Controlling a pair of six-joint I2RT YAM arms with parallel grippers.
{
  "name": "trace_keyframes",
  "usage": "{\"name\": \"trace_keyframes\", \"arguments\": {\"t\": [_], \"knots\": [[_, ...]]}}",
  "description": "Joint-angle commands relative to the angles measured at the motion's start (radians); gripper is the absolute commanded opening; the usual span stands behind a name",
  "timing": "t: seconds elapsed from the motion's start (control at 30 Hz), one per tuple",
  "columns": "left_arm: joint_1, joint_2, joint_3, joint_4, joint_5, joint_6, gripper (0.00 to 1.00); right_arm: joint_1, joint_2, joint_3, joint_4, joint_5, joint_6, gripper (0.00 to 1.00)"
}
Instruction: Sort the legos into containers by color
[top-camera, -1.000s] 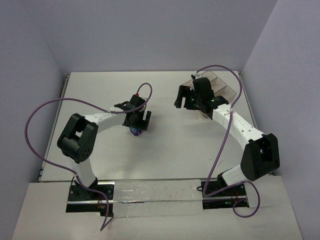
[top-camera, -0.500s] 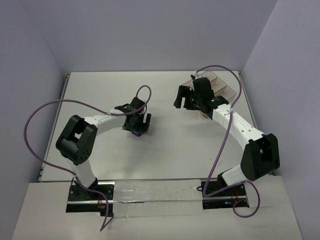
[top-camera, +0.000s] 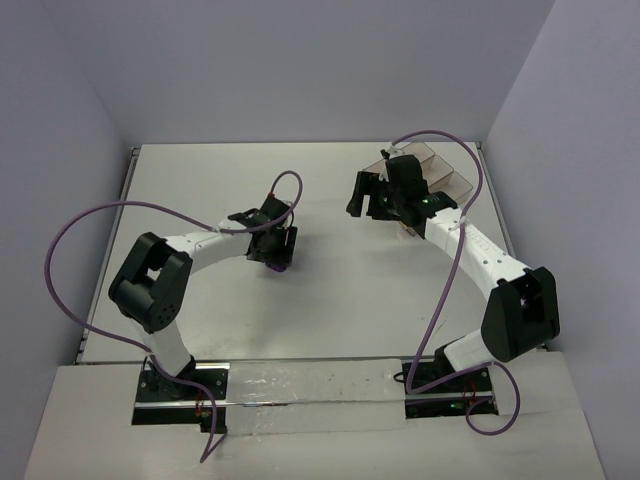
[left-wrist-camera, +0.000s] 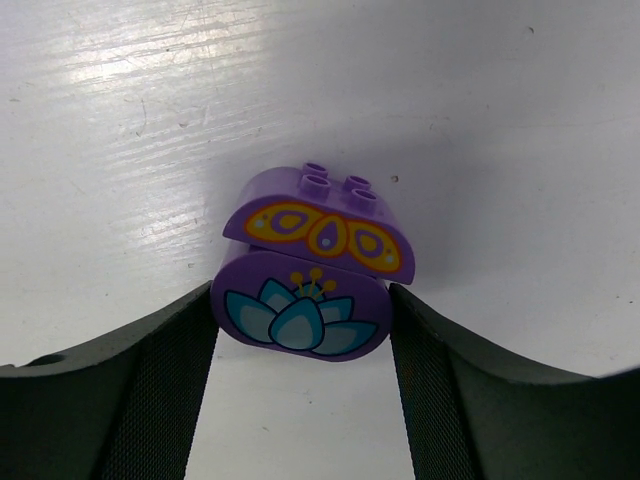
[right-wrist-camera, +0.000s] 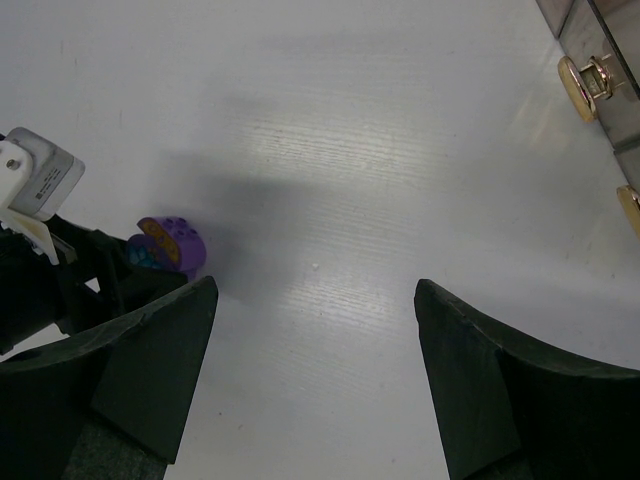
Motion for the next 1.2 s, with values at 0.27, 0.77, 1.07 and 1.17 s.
{"name": "trace_keyframes", "arguments": {"t": [0.27, 0.77, 1.07, 1.17], "knots": [[-0.020, -0.032, -0.012, 0.031, 0.029, 0.003, 0.91, -0.005, -0.016, 0.006, 0.031, -0.005, 0.004, 0.87], [-0.065, -0.013, 0.011, 0.036, 0.032, 0.003, 0.88, -0.005, -0.015, -0.001, 0.031, -0.002, 0.004, 0.87], [-0.065, 0.027, 0.028, 0.039, -0.065, 0.019, 0.95, -0.006, -0.016, 0.002, 0.027, -0.002, 0.001, 0.87], [-0.065, 0.040, 0.037, 0.054, -0.071, 0.026, 0.93, -0.006, -0.019, -0.001, 0.027, -0.001, 0.000, 0.87]]}}
